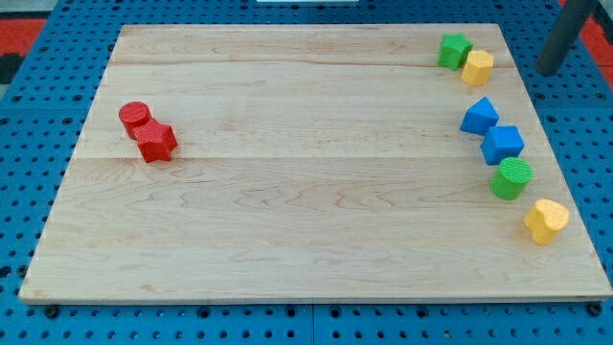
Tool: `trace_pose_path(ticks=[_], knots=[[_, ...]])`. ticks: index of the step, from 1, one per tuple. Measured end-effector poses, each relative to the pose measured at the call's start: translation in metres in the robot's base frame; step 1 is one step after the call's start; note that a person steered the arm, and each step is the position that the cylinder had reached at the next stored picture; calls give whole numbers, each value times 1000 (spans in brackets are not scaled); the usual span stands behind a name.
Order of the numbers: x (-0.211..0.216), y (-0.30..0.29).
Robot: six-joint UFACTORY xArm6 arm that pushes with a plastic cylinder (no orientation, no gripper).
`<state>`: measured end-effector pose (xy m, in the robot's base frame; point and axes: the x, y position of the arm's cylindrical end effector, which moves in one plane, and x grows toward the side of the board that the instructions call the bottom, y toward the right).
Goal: Slide the yellow hexagon to the center right
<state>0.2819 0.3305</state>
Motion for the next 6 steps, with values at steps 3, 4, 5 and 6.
trace_pose_path(ticks=[3,4,5,6], knots=[[1,-121],[11,-125],[11,-99],[28,-112]])
